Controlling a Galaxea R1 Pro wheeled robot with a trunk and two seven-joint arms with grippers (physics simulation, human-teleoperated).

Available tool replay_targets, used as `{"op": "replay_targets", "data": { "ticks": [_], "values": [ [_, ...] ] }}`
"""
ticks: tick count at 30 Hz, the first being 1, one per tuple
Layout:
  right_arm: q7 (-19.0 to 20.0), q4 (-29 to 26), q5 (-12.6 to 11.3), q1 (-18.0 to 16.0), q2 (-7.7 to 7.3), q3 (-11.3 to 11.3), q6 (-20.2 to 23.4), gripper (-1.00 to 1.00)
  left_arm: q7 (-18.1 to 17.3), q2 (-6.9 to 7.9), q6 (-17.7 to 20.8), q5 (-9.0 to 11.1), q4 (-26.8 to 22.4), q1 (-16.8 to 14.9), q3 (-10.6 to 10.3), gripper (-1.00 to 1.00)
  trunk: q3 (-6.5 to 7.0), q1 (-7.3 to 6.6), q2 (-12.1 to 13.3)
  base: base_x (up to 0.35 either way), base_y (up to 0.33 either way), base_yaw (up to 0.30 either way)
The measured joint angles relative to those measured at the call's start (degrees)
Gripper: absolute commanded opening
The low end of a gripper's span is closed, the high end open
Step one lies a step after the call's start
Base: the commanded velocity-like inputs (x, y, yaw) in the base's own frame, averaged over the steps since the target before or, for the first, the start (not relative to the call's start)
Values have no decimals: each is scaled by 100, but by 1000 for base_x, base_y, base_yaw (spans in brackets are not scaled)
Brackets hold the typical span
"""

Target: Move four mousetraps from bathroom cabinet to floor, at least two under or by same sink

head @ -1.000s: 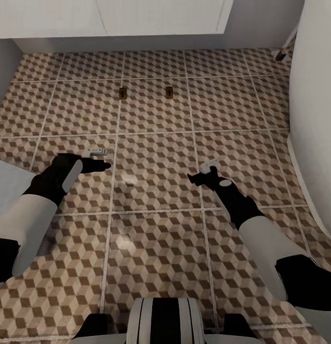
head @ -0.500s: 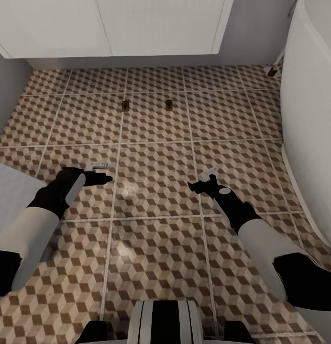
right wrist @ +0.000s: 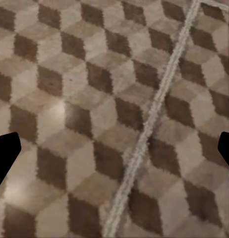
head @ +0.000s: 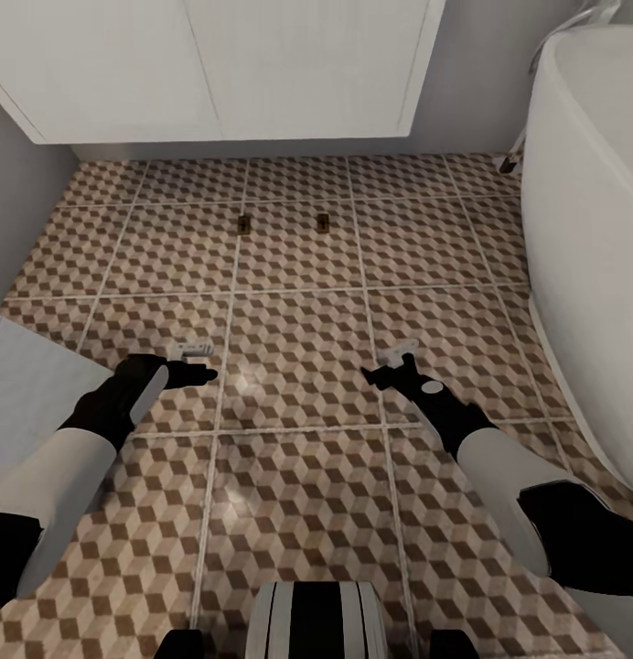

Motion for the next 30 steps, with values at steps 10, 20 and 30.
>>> {"op": "replay_targets", "data": {
  "ticks": [10,20,30],
  "values": [
    [-1,131,0,-1,-4,0,-89,100,-5,-1,-409,-3,127,151,1,100,222,-26,13,0,0,0],
    [-9,142,0,0,-4,1,-203,100,-7,-5,-481,-3,209,165,3,100,444,-52,27,0,0,0],
    [-9,149,0,0,-4,1,-207,100,-7,-9,-483,-3,211,165,1,100,665,-77,40,0,0,0]
  ]
}}
